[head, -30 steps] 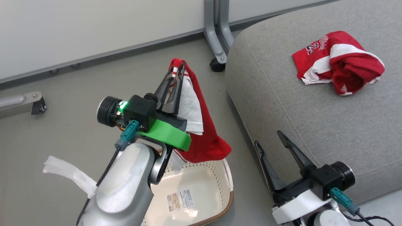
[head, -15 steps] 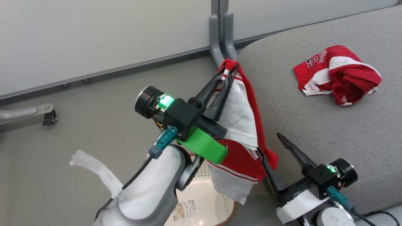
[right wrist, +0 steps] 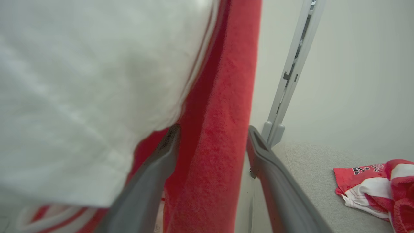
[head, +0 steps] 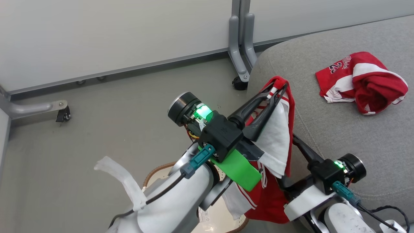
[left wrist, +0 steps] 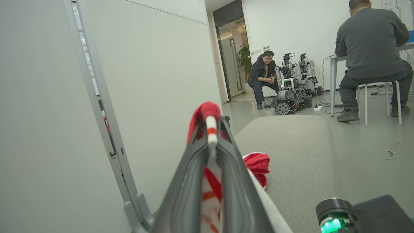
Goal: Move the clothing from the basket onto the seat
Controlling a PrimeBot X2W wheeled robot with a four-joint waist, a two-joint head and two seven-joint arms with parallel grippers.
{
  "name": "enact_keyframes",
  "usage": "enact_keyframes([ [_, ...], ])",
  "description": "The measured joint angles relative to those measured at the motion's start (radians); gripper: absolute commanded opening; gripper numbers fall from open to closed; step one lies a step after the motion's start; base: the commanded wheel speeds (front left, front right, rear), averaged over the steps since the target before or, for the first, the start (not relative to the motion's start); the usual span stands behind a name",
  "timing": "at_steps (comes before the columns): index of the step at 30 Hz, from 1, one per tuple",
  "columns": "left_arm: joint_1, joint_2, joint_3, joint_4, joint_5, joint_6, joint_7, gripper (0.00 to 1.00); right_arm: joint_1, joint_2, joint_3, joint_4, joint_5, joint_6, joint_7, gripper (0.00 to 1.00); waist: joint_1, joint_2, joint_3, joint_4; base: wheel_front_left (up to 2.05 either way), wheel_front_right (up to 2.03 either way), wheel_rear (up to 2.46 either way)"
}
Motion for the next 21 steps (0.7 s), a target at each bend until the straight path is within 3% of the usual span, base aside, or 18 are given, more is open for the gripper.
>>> enact_keyframes([
  [3,-0.010,-0.001,-0.017,-0.003,-0.003,0.000,0.003,0.00,-0.013,-0.007,0.033,0.034,0.018,0.000,0.000,1.00,0.0000,0.0000,0.002,0.011,0.00,0.00,0.00],
  [4,-0.011,-0.001,-0.022,-0.002,-0.007,0.001,0.004,0.00,-0.019,-0.007,0.039,0.039,0.028,0.000,0.000,0.50,0.0000,0.0000,0.003,0.015,0.00,0.00,0.00],
  [5,-0.012,-0.001,-0.025,0.000,-0.010,0.005,0.005,0.00,-0.026,-0.008,0.052,0.044,0.032,0.000,0.000,0.16,0.0000,0.0000,0.004,0.020,0.00,0.00,0.00],
  [6,-0.013,-0.001,-0.025,0.003,-0.010,0.007,0.005,0.00,-0.028,-0.008,0.061,0.045,0.034,0.000,0.000,0.00,0.0000,0.0000,0.005,0.023,0.00,0.00,0.00],
  [13,-0.007,-0.001,-0.017,0.073,-0.058,0.012,0.001,0.00,-0.021,-0.007,0.037,0.024,0.049,0.000,0.000,0.00,0.0000,0.0000,0.019,0.042,0.00,0.00,0.00],
  [21,0.015,0.002,-0.030,0.141,-0.104,-0.028,0.012,0.00,-0.006,-0.005,0.021,0.012,0.054,0.000,0.000,0.00,0.0001,0.0000,0.032,0.044,0.00,0.00,0.00],
])
